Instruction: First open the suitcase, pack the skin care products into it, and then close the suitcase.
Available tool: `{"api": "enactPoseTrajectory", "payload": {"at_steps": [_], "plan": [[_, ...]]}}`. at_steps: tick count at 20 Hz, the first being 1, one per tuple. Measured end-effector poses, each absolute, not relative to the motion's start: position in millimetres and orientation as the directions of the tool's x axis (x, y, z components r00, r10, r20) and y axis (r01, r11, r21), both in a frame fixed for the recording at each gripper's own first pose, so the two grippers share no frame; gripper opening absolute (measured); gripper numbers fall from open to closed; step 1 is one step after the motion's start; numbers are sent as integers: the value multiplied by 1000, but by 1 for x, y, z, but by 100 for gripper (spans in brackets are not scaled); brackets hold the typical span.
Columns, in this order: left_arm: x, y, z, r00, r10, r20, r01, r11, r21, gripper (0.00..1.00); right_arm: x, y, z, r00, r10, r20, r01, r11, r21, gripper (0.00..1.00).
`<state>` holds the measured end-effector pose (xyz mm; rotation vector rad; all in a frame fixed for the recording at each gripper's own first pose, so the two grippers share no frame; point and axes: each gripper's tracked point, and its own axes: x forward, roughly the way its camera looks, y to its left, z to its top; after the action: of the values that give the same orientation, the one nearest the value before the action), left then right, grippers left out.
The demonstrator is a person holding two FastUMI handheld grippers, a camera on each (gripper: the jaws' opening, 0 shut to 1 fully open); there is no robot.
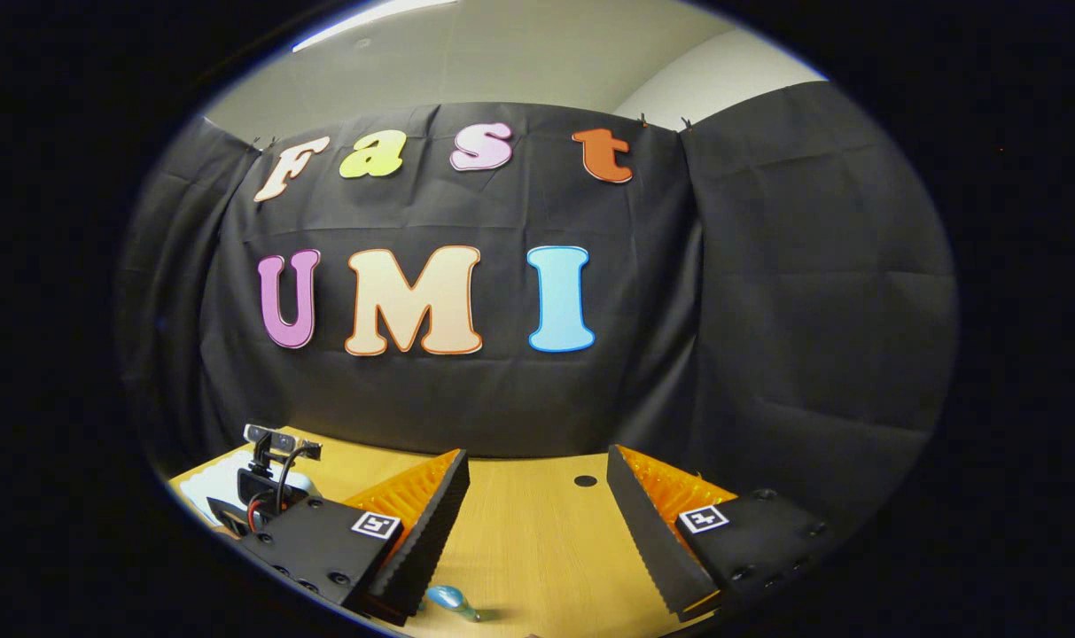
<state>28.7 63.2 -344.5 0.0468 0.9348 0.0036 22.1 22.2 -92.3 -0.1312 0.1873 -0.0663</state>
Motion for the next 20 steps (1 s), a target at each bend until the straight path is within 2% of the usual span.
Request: {"api": "enactPoseTrajectory", "payload": {"at_steps": [4,5,7,8,9,10,11,13,18,20], "plan": [[31,63,-359,556,7,-831,34,999,31,81,19,24,-91,982,-79,-171,49,984,-170,98],[31,64,-362,550,8,-835,35,999,32,77,19,24,-90,983,-79,-168,48,983,-179,96],[33,69,-364,544,27,-839,30,998,51,67,17,24,-90,983,-79,-165,48,982,-185,99],[30,73,-364,537,41,-843,32,997,69,39,18,23,-90,983,-79,-164,48,982,-184,99],[32,73,-365,536,40,-844,36,997,70,34,18,23,-90,983,-79,-164,48,982,-181,99],[31,73,-364,529,34,-848,46,997,69,22,18,23,-91,983,-79,-163,49,983,-178,99],[32,74,-364,527,31,-849,65,995,77,21,18,21,-91,983,-80,-163,51,983,-176,99],[31,75,-367,511,23,-859,83,994,76,10,16,20,-93,983,-78,-165,50,985,-163,99],[33,72,-356,548,39,-835,112,987,120,1,18,24,-91,987,-60,-149,39,989,-143,99],[34,67,-350,568,39,-822,137,981,141,0,19,26,-90,989,-51,-142,32,991,-132,99]]}}
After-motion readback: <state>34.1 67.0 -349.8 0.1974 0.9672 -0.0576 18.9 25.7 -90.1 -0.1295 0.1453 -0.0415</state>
